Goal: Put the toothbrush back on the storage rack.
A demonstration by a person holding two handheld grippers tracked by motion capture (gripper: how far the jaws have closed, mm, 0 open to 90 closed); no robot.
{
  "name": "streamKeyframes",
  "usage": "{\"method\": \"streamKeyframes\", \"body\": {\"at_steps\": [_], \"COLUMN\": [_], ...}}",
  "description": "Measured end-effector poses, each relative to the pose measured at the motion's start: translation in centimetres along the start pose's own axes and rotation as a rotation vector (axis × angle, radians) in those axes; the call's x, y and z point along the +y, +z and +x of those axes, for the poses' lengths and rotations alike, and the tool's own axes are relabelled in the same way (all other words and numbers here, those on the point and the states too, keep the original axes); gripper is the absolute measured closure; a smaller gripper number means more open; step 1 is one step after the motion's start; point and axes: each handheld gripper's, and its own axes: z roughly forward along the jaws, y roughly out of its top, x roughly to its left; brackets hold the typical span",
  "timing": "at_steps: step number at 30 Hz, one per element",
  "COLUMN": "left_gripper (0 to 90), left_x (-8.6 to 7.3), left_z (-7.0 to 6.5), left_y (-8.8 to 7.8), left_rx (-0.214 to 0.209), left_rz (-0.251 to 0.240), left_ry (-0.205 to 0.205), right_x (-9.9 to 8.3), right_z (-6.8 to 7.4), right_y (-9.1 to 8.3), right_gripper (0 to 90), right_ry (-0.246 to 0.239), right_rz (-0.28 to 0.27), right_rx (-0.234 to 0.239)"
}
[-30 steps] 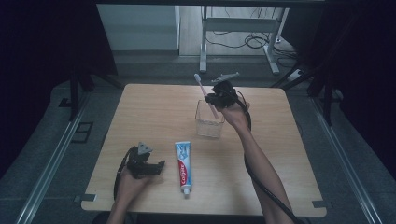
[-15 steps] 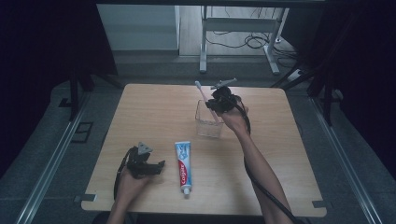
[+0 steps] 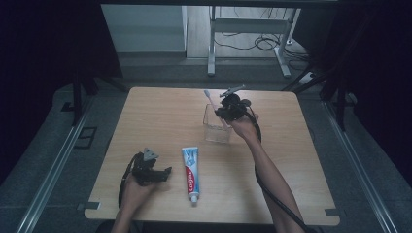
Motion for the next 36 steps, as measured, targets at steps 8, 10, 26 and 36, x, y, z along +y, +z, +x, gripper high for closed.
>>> {"method": "streamKeyframes", "body": {"at_steps": [8, 10, 26, 36], "left_gripper": [12.9, 12.9, 12.9, 12.9], "left_x": [0.0, 0.0, 0.0, 0.0], "left_z": [0.0, 0.0, 0.0, 0.0], "left_y": [0.0, 0.0, 0.0, 0.0], "left_rx": [0.000, 0.000, 0.001, 0.000], "left_rz": [0.004, -0.002, -0.001, -0.003], "left_ry": [0.003, -0.004, -0.001, -0.004], "right_x": [-0.5, -0.6, -1.0, -0.9], "right_z": [-0.2, -0.2, -0.4, -0.5], "right_y": [0.5, 0.6, 1.2, -0.1], "right_gripper": [78.6, 78.6, 73.1, 58.4], "right_ry": [0.006, 0.007, 0.026, 0.033], "right_rz": [0.033, 0.042, 0.071, 0.030], "right_rx": [0.010, 0.013, 0.043, 0.044]}}
